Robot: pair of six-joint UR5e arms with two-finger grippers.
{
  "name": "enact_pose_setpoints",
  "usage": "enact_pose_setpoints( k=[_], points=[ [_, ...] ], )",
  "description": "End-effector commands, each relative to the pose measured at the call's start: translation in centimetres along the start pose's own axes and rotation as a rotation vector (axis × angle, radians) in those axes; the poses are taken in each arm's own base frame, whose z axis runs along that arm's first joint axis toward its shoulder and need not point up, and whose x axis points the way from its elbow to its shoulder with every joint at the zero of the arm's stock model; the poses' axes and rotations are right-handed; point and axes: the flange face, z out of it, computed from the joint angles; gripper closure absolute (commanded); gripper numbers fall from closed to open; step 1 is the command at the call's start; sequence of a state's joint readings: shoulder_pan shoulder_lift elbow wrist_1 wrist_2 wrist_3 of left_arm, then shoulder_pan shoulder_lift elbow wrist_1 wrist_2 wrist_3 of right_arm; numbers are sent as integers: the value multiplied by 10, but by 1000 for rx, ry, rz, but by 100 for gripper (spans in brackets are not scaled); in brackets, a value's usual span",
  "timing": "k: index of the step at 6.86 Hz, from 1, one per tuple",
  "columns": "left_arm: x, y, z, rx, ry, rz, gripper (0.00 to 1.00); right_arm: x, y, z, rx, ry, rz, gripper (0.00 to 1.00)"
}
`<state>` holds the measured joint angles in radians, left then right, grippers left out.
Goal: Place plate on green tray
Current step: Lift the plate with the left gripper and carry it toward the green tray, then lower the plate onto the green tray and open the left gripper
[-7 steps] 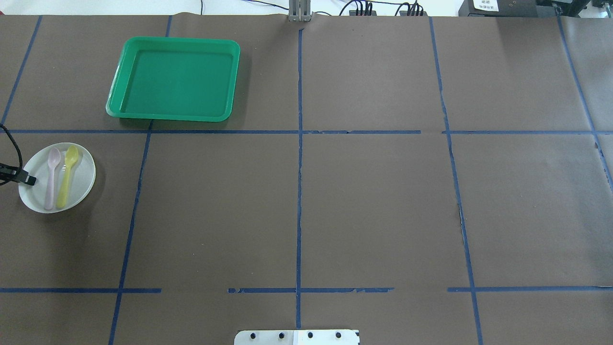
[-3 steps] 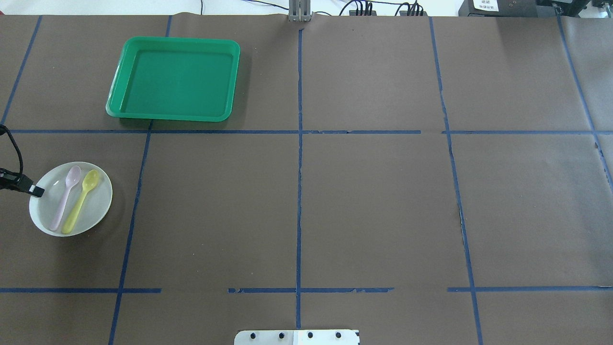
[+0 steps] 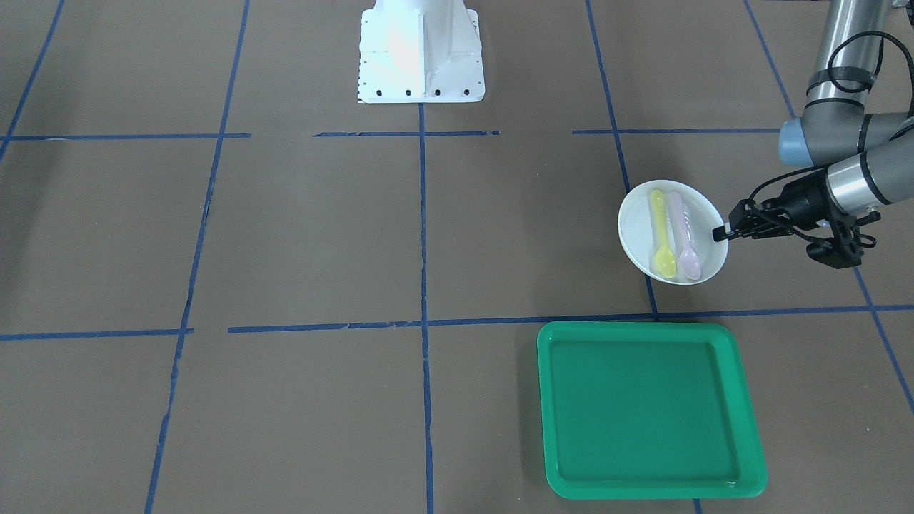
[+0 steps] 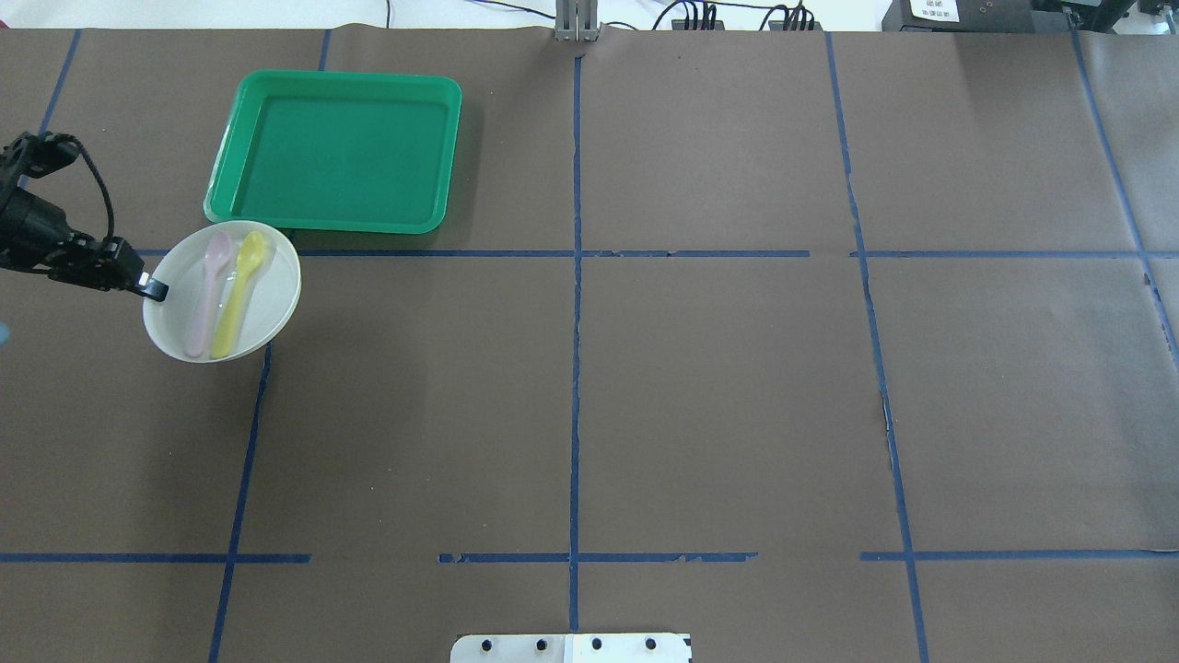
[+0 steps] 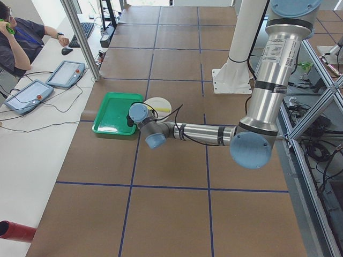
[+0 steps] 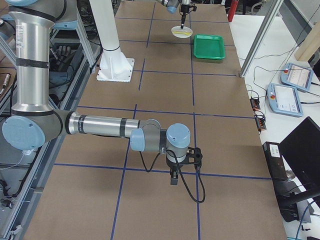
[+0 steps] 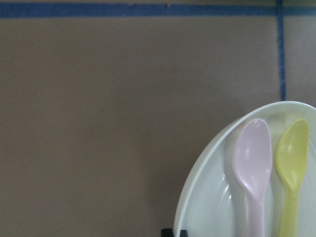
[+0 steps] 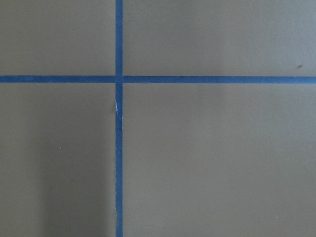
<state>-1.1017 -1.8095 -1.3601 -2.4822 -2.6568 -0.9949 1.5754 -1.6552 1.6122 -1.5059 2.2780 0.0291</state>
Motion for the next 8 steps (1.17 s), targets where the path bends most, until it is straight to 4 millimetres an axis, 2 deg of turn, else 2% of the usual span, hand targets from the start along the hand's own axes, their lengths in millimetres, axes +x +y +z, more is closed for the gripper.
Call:
enact_pose_setpoints(
  k=[1,2,3,4,6,7,8],
  points=[
    [42,-75,17,32,-33,-81,100,0,0,0,1,0,-1,0],
    [52,-110,13,77,-76,-126,100,0,0,0,0,0,0,0],
    [53,-154,18,85,-109,-188,100,0,0,0,1,0,-1,0],
    [54,-184,25,115,-150,-226,100,0,0,0,0,0,0,0],
    [39,-197,31,162,-207,-272,100,0,0,0,1,0,-1,0],
    [40,-196,38,169,-216,-303,100,0,0,0,1,0,-1,0],
    [47,-193,52,162,-221,-293,55,0,0,0,1,0,-1,0]
  ],
)
